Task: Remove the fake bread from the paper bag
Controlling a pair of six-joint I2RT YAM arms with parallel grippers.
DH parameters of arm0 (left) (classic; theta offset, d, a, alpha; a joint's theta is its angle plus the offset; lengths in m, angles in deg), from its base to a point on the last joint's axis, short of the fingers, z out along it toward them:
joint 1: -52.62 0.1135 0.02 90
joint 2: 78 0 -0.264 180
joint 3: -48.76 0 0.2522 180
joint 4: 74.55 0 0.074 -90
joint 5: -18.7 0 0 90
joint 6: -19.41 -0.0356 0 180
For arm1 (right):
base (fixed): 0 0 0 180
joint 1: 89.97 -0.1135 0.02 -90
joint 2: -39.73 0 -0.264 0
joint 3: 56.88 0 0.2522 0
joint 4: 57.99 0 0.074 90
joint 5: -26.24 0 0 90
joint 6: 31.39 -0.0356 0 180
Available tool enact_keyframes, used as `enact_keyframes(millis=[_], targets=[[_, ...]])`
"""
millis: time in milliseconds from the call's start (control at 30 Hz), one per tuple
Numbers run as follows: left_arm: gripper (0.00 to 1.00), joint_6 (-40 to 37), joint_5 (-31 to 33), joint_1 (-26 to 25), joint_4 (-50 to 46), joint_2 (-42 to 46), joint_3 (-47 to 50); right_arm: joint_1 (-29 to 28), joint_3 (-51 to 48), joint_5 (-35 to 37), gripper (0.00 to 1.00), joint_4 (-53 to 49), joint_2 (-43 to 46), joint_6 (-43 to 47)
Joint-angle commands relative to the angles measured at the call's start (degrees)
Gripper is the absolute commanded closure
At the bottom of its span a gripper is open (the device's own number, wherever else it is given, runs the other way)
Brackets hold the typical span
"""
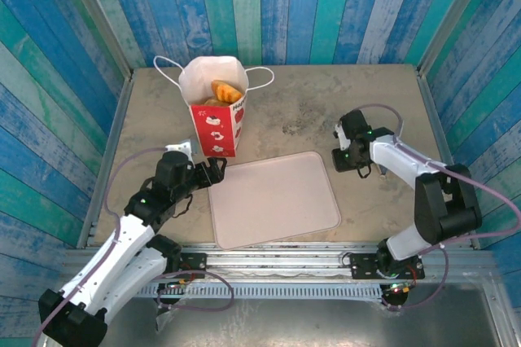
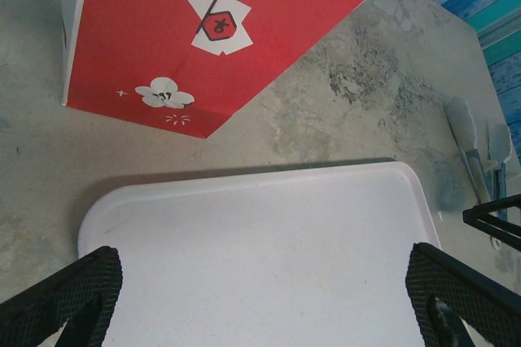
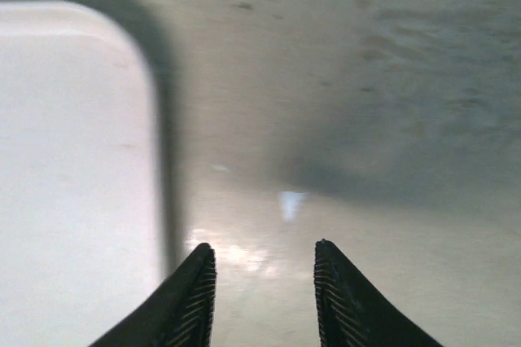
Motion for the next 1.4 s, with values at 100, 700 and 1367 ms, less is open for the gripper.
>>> enact_keyframes(millis=[100,700,1367], targets=[[0.06,-3.06,-4.05,-0.30,1.81,-2.43,-1.40,-1.77,-1.54,-6.92,0.57,-0.23,-1.94,-0.12],[0.06,-4.37,0.17,-0.30,-3.00,-5.19,-8.17,0.60,1.64,5.05,0.89,-5.64,-11.43,0.36],[0.06,-4.52,12.32,-0.30,-1.82,-4.01,-15.23,12.57,18.82,6.27,0.92,-5.01,-22.91,1.89]])
